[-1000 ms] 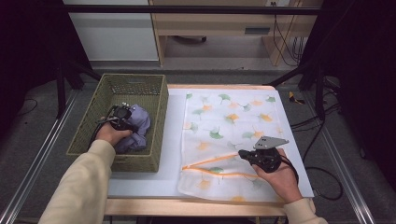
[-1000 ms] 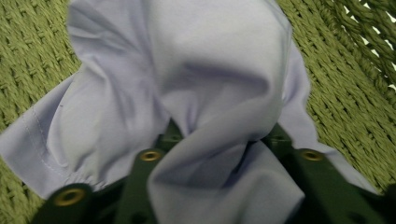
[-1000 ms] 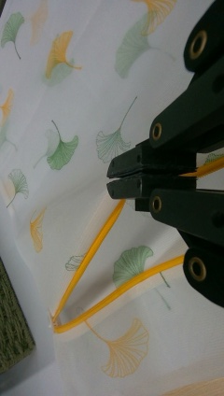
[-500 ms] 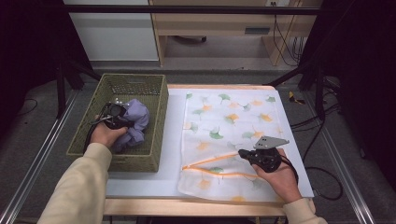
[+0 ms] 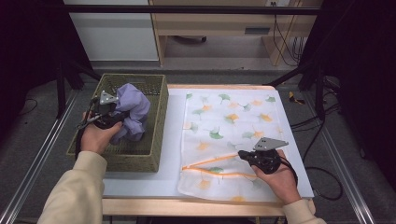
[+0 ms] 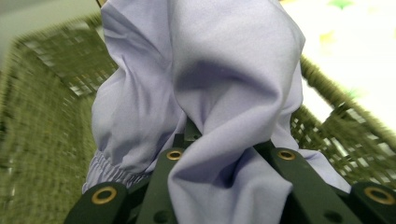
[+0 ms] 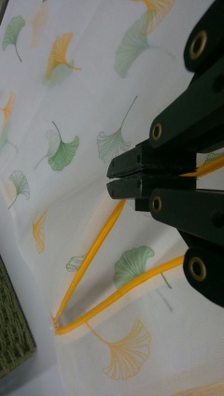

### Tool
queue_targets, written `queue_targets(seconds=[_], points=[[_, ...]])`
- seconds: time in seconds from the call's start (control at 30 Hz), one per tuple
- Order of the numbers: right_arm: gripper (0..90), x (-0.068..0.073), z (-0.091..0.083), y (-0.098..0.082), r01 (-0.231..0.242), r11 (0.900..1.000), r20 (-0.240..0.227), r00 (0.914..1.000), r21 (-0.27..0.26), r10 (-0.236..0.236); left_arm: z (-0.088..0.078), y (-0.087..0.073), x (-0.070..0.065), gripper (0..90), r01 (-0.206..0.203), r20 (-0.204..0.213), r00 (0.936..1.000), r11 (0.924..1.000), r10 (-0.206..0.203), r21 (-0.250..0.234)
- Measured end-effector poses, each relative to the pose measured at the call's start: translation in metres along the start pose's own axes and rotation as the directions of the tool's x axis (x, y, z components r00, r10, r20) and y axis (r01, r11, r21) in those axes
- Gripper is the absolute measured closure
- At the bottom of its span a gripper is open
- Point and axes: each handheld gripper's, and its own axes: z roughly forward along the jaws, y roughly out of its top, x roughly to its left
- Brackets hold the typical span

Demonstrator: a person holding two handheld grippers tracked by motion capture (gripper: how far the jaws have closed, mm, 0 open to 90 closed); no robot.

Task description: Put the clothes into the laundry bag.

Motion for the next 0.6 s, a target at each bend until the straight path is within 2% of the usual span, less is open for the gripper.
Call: queue_targets(seconds=[0.17,0.23,0.37,0.6], points=[[88.7,0.001,0.000,-0.001,-0.005,1.000,0.003,1.0000,-0.001,0.005,-0.024,-0.006,-0.001,76.5,0.040,-0.011,0.9991,0.9958,-0.041,-0.082],[88.7,0.000,0.001,-0.002,-0.009,1.000,0.002,1.0000,-0.002,0.009,-0.030,-0.007,0.000,76.5,0.037,-0.012,0.9992,0.9945,-0.038,-0.098],[88.7,-0.001,0.003,-0.004,-0.032,0.999,-0.003,0.9995,-0.003,0.032,-0.035,-0.006,0.001,76.6,0.052,0.003,0.9986,0.9904,-0.052,-0.128],[88.7,0.000,0.004,-0.003,-0.018,1.000,0.009,0.9998,-0.003,0.018,-0.035,-0.002,-0.007,76.6,0.055,0.021,0.9984,0.9853,-0.052,-0.162]])
